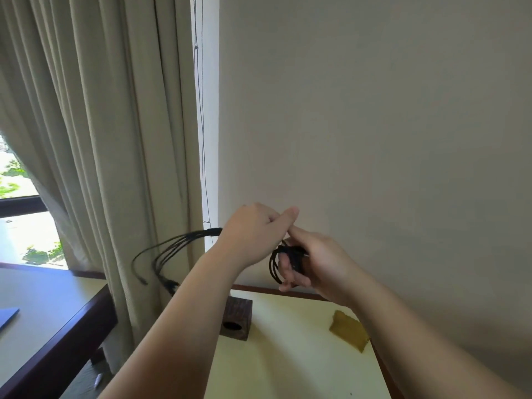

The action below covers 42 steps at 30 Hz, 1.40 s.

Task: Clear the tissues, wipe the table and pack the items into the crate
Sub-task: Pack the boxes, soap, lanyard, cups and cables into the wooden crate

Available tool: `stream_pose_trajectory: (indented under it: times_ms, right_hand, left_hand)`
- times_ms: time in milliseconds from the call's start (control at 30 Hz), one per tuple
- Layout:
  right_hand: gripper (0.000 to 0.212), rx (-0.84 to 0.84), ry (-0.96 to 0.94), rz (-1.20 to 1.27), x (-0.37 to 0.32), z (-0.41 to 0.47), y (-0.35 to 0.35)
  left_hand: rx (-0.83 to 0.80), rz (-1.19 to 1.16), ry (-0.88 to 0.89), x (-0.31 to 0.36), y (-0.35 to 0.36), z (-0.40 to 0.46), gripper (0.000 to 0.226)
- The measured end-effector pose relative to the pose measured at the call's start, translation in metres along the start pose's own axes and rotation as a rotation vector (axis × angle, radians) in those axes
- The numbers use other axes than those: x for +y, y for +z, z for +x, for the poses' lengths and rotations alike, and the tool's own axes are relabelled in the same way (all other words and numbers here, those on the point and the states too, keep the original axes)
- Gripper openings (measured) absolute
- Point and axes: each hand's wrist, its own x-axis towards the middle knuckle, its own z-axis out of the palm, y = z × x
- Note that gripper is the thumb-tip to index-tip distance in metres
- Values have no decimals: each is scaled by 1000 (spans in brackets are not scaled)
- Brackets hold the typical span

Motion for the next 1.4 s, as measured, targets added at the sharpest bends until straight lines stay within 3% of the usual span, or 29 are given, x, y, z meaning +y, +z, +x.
stream_pose_trajectory:
  times_ms: [100,233,300,433,500,600,700,833,900,1000,1067,1133,1267,1400]
  right_hand:
    - [53,-83,-13,254,-10,-13,12]
    - [34,-40,-196,561,-17,-11,21]
    - [30,5,-269,569,-19,-6,21]
    - [29,92,-345,493,-20,2,15]
    - [27,158,-415,445,-20,9,8]
    - [27,284,-526,158,-19,21,-12]
    - [34,452,-580,-511,-8,30,-35]
    - [39,298,-454,-1228,17,33,-50]
    - [42,230,-306,-1352,36,31,-49]
    - [64,143,-102,-1047,68,22,-40]
    - [83,23,84,-701,83,14,-31]
    - [87,-106,186,-346,95,4,-25]
    - [46,-187,188,169,111,-22,-10]
    - [33,-88,160,602,128,-35,10]
  left_hand:
    - [-51,-367,-83,5,1,-1,77]
    - [-87,-644,-203,-12,23,-6,46]
    - [-3,-633,-192,-19,36,-15,29]
    - [70,-602,-217,-15,57,-35,45]
    - [68,-522,-163,-17,65,-41,40]
    - [34,-476,-152,-32,77,-49,14]
    - [-27,-349,-209,-45,82,-54,8]
    - [-36,-20,-135,-44,71,-56,12]
    - [-54,241,-84,-42,62,-52,15]
    - [-82,558,-15,-41,50,-45,16]
    - [-101,608,32,-46,48,-45,7]
    - [-119,521,79,-61,52,-49,4]
    - [-260,-321,-176,-88,65,-67,12]
    - [-289,-879,-332,-97,98,-104,13]
